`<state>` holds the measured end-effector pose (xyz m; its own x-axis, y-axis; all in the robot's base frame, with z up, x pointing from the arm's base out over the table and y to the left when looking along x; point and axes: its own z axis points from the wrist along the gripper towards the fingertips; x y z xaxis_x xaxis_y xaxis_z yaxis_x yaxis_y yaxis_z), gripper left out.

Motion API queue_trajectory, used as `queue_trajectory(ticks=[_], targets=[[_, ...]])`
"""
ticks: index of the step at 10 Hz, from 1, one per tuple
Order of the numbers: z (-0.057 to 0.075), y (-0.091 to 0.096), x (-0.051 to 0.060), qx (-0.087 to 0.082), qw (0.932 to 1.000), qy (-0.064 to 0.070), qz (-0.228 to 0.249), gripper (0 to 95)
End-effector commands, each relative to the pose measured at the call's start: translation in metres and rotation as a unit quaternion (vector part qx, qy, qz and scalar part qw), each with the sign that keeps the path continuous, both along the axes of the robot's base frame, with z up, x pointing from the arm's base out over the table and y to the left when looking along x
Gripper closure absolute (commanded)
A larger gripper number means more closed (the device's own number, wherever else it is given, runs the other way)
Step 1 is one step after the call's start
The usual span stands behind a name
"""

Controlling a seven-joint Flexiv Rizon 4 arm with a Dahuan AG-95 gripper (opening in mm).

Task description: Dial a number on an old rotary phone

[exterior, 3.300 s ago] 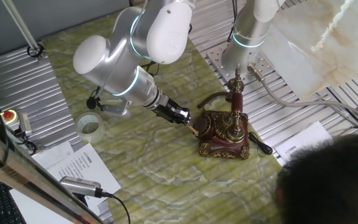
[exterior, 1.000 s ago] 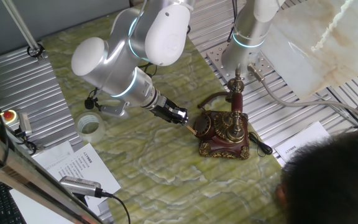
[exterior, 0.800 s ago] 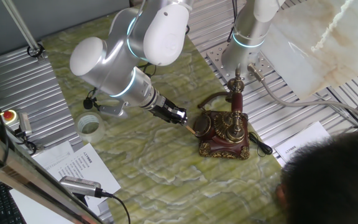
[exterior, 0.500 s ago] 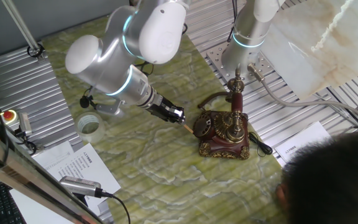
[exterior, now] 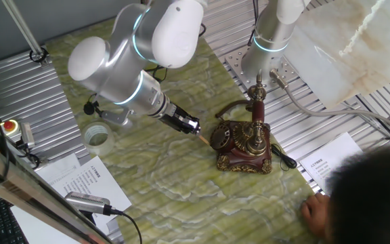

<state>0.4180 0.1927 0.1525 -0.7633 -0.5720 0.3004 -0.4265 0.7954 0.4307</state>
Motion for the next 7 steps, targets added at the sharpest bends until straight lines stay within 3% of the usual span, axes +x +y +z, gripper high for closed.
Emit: queue_trajectory(ticks=[1, 3, 5, 7], targets=[[0.017, -0.019, 0.006, -0.007, 0.9999, -0.014, -0.002, 95.0], [0.026, -0.04, 0.009, -0.015, 0.9988, -0.045, -0.016, 95.0], [0.032, -0.054, 0.011, -0.044, 0.9945, -0.086, -0.041, 95.0], [0.04, -0.067, 0.017, -0.073, 0.9882, -0.117, -0.068, 95.0]])
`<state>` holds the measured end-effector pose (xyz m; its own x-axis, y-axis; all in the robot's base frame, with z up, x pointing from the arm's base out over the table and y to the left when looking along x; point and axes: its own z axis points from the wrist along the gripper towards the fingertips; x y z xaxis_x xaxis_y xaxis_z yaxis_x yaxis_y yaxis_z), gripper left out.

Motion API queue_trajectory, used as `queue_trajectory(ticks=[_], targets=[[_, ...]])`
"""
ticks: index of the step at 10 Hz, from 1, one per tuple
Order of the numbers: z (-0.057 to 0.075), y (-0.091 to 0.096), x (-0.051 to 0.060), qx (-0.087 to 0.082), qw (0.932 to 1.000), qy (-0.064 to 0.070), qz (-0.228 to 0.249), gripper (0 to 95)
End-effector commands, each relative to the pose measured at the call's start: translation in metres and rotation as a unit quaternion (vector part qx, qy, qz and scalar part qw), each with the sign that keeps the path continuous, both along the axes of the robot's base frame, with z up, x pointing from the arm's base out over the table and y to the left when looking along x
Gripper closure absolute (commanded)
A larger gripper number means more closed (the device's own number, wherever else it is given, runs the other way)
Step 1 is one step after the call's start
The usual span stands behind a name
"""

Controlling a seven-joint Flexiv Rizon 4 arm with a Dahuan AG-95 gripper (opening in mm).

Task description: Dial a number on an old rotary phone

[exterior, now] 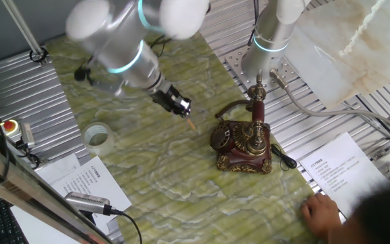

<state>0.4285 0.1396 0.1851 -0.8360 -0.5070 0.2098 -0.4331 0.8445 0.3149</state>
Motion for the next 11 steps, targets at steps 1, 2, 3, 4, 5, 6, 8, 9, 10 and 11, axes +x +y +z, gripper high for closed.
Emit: queue_trajectory(ticks=[1, 2, 3, 4, 5, 6, 8, 9, 10, 11], targets=[[0.01, -0.019, 0.008, -0.05, 0.9963, -0.048, -0.05, 95.0], [0.01, -0.024, 0.008, -0.057, 0.9949, -0.058, -0.059, 95.0], [0.011, -0.031, 0.007, -0.088, 0.9889, -0.084, -0.086, 95.0], [0.011, -0.034, 0.007, -0.106, 0.9852, -0.097, -0.093, 95.0], [0.014, -0.041, 0.006, -0.108, 0.9821, -0.112, -0.107, 95.0], [0.016, -0.046, 0.005, -0.108, 0.9798, -0.122, -0.115, 95.0], [0.02, -0.056, 0.003, -0.115, 0.9742, -0.136, -0.139, 95.0], [0.021, -0.059, 0.002, -0.118, 0.9721, -0.14, -0.147, 95.0], [0.02, -0.063, 0.002, -0.118, 0.9691, -0.15, -0.156, 95.0], [0.018, -0.066, 0.001, -0.12, 0.9656, -0.16, -0.166, 95.0]])
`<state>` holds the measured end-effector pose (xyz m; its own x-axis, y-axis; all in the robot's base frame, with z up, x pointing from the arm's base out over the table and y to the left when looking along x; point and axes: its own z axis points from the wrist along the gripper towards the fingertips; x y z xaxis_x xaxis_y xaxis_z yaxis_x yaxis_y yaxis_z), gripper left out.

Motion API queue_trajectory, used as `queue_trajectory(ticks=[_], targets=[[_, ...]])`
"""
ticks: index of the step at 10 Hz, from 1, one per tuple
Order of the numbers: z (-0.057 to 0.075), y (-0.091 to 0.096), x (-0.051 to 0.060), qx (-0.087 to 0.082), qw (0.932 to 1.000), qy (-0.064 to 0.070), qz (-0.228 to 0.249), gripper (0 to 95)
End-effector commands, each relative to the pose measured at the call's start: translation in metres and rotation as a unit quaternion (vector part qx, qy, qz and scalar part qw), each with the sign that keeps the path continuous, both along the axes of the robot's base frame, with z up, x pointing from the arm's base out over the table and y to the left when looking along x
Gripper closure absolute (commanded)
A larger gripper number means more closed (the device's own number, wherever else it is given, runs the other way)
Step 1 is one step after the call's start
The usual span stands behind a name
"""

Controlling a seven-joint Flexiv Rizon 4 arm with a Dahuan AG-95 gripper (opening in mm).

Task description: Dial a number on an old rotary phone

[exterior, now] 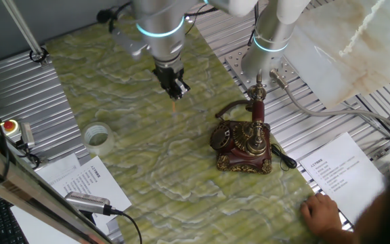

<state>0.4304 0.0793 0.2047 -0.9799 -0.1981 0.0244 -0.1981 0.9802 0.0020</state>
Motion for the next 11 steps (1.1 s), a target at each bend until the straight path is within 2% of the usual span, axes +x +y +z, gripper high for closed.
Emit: queue_trajectory(ticks=[1, 2, 4, 8, 10, 11], targets=[[-0.0026, -0.0065, -0.0008, -0.004, 0.9995, -0.022, -0.023, 95.0], [-0.0034, -0.0068, -0.0008, -0.004, 0.9992, -0.023, -0.031, 76.0], [-0.0022, -0.0088, -0.0014, -0.006, 0.9988, -0.02, -0.044, 0.0], [0.0009, -0.0141, -0.0031, -0.011, 0.9982, -0.018, -0.057, 0.0], [0.0016, -0.0146, -0.0033, -0.014, 0.9974, -0.024, -0.067, 38.0], [0.002, -0.0144, -0.0032, -0.011, 0.9976, -0.018, -0.066, 57.0]])
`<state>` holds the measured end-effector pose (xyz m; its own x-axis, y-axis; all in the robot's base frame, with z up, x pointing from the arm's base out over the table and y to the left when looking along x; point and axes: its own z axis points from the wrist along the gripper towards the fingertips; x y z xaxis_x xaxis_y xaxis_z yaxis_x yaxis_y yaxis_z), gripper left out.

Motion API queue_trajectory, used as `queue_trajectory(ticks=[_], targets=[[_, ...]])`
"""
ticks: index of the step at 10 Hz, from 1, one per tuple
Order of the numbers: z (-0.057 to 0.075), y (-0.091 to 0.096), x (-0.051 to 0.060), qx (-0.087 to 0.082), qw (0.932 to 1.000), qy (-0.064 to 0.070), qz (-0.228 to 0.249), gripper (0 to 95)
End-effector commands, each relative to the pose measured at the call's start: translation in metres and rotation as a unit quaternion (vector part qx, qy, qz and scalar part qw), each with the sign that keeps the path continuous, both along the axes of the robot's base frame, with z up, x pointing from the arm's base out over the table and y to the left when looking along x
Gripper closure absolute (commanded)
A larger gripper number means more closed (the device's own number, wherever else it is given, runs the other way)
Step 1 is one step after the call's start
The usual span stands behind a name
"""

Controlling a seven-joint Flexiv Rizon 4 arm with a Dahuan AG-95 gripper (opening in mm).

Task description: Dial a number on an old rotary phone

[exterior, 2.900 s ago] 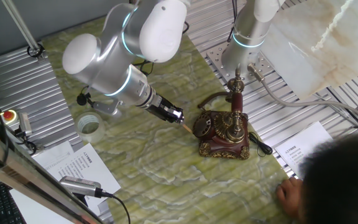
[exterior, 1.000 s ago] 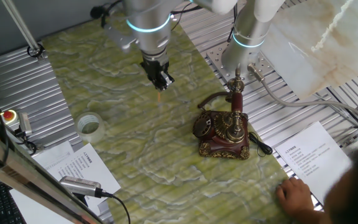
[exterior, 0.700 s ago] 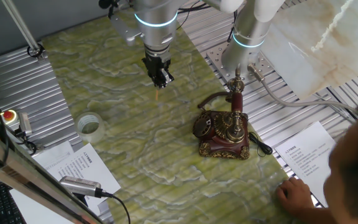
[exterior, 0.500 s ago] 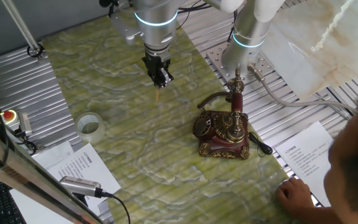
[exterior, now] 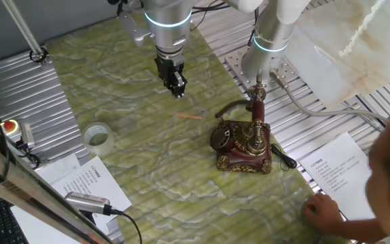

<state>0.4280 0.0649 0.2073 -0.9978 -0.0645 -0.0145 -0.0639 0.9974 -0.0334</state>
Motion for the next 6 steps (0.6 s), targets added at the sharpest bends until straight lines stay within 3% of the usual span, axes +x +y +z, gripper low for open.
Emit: queue_trajectory(ticks=[1, 2, 3, 6], targets=[[0.0, 0.0003, -0.0008, 0.004, 1.0, 0.003, 0.002, 57.0], [0.0005, 0.0005, -0.0008, 0.006, 1.0, 0.002, 0.002, 57.0], [0.0003, 0.0007, -0.0007, 0.022, 0.9997, 0.0, 0.007, 95.0], [0.001, 0.0009, -0.0007, 0.019, 0.9998, 0.005, 0.009, 95.0]])
